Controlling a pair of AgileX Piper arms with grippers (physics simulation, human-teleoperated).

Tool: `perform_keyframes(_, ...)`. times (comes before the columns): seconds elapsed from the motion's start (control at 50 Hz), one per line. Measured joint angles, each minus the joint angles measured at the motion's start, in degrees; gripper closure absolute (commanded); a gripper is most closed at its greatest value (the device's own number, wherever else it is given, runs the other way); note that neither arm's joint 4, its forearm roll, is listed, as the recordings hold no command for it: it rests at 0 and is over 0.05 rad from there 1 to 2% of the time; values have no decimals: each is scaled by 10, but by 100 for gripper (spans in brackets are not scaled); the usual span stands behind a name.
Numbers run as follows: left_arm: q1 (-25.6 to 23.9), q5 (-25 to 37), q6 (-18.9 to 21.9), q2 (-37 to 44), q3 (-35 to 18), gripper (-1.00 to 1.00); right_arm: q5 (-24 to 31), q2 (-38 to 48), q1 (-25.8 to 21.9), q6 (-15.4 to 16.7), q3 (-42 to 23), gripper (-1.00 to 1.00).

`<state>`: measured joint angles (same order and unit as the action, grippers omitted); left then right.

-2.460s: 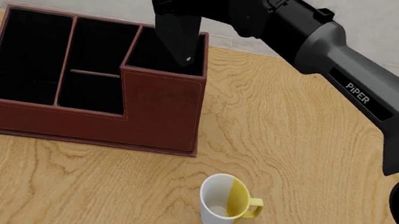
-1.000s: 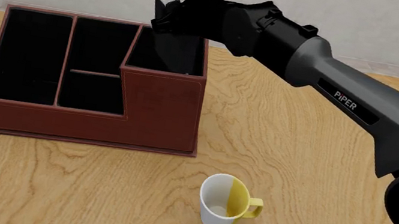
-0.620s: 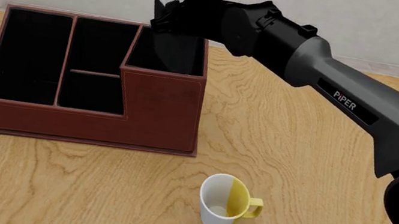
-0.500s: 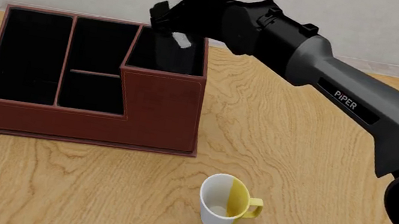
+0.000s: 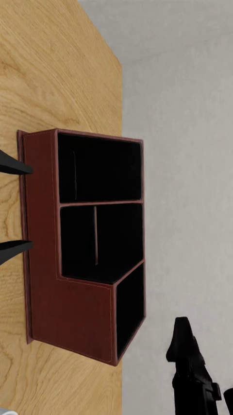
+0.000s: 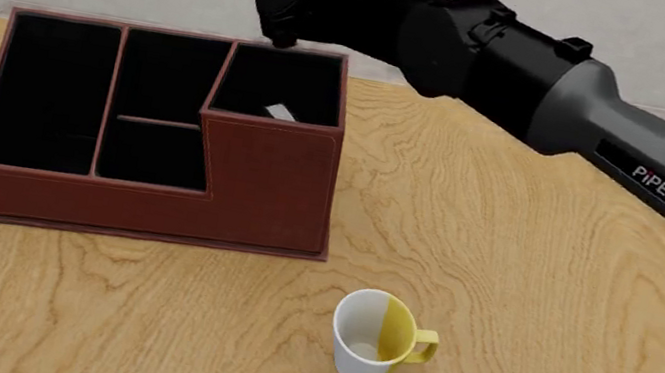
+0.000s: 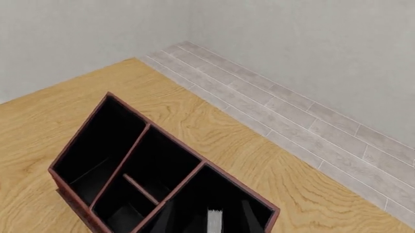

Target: Pick up the book and place it in the right compartment of the caddy.

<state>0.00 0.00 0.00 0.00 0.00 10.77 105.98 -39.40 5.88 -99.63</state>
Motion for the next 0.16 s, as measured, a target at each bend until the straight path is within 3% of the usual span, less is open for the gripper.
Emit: perform_keyframes(0.16, 0, 0, 0, 0, 0, -100, -79, -153, -4, 2, 155, -100)
